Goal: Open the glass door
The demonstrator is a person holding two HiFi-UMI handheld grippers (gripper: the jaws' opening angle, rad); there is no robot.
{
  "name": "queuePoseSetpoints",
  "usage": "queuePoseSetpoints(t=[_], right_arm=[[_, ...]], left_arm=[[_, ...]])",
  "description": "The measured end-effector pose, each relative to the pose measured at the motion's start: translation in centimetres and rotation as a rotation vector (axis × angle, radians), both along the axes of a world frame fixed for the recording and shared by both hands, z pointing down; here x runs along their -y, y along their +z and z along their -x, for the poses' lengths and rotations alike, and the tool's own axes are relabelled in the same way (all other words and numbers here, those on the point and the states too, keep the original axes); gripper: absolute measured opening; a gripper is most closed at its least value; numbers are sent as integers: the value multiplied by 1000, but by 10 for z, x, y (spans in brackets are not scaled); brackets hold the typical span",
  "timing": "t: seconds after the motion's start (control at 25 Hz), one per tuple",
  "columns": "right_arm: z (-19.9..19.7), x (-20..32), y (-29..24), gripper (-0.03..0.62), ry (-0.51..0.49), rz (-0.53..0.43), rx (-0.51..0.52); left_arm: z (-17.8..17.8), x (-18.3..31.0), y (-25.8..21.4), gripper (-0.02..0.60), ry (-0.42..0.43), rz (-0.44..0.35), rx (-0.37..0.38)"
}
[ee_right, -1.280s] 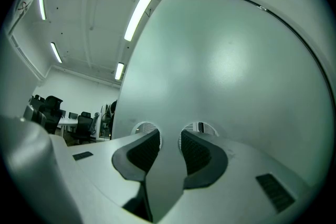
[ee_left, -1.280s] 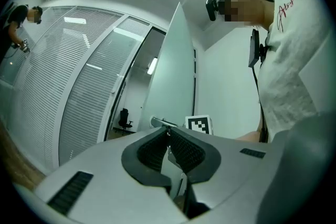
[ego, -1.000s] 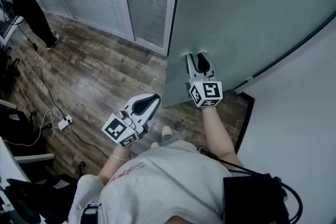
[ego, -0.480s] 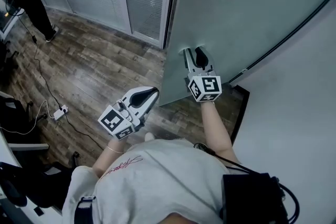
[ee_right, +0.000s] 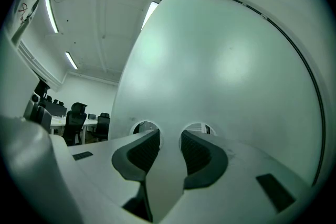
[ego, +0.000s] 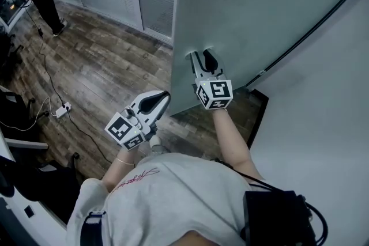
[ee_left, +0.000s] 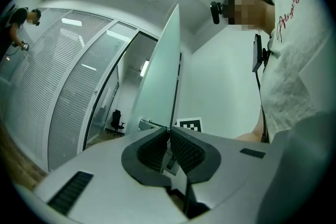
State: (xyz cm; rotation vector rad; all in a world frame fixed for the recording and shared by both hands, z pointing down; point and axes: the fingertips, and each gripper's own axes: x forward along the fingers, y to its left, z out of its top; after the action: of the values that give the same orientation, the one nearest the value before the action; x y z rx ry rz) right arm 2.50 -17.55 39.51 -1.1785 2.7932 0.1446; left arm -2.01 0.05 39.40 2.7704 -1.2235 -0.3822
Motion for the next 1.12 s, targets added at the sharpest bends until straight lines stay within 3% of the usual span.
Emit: queuePoseSetpoints(t=[0.76,1.12], right_arm=[[-81,-90,3,133,-67,21,-15],[-124,-121,6,133,-99,25,-5]], left_arm=[[-96,-98,3,34,-35,8,6],[-125,-120,-1,34,131,22,10]])
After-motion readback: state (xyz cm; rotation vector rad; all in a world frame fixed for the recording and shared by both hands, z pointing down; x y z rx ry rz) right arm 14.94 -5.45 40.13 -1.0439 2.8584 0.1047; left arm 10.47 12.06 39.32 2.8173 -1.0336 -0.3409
